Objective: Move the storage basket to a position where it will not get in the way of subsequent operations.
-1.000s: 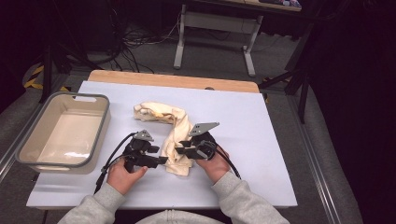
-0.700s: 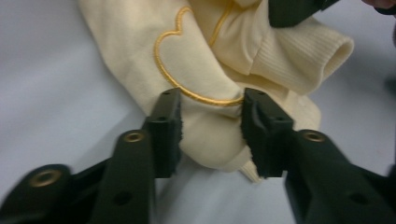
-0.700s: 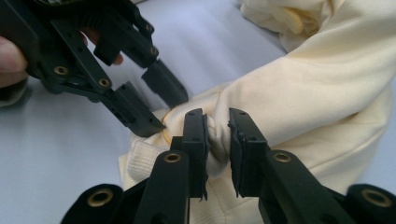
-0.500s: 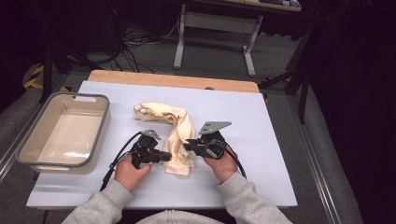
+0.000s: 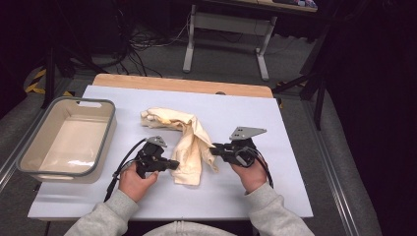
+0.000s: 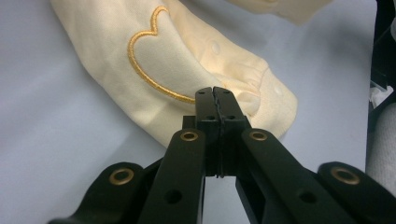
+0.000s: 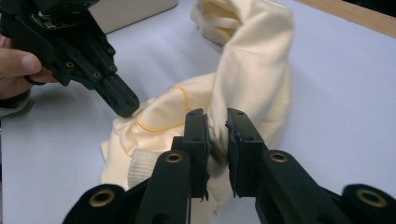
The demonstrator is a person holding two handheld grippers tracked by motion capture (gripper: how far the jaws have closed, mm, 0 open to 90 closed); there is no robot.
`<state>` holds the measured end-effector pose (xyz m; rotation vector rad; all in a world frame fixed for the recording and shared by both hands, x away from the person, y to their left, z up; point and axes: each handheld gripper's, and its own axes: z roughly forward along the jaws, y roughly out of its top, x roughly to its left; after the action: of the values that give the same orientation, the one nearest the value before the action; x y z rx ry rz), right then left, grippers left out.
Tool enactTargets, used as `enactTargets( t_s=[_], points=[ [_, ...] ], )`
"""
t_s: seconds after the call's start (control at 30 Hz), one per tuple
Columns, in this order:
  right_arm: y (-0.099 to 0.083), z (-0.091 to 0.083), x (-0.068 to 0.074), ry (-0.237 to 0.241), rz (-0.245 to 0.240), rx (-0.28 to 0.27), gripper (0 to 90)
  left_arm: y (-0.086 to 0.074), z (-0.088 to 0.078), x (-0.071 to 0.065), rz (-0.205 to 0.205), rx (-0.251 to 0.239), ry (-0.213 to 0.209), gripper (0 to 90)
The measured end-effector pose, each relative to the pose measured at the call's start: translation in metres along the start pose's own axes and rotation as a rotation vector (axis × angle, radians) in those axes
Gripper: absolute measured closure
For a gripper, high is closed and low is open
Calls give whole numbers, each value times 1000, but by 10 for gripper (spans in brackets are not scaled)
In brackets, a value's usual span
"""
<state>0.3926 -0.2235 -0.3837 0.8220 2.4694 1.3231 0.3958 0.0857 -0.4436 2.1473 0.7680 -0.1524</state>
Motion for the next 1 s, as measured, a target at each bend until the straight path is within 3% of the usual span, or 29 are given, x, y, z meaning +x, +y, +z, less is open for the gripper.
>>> enactTargets(
  t_s=[0.23,0.37,0.8,1.0],
  points=[
    [-20,-27,-21,-27,88,-18,798,-2,-4,-3,12,11,8,900],
    [-36,-42,-28,-38,128,-11,798,-3,-8,-6,20,-12,4,900],
    [-85,-89,-36,-85,244,28,798,-9,-19,-8,15,-52,9,898],
    [-95,-93,-38,-87,270,48,785,-6,-17,-8,8,-64,15,787]
  ],
)
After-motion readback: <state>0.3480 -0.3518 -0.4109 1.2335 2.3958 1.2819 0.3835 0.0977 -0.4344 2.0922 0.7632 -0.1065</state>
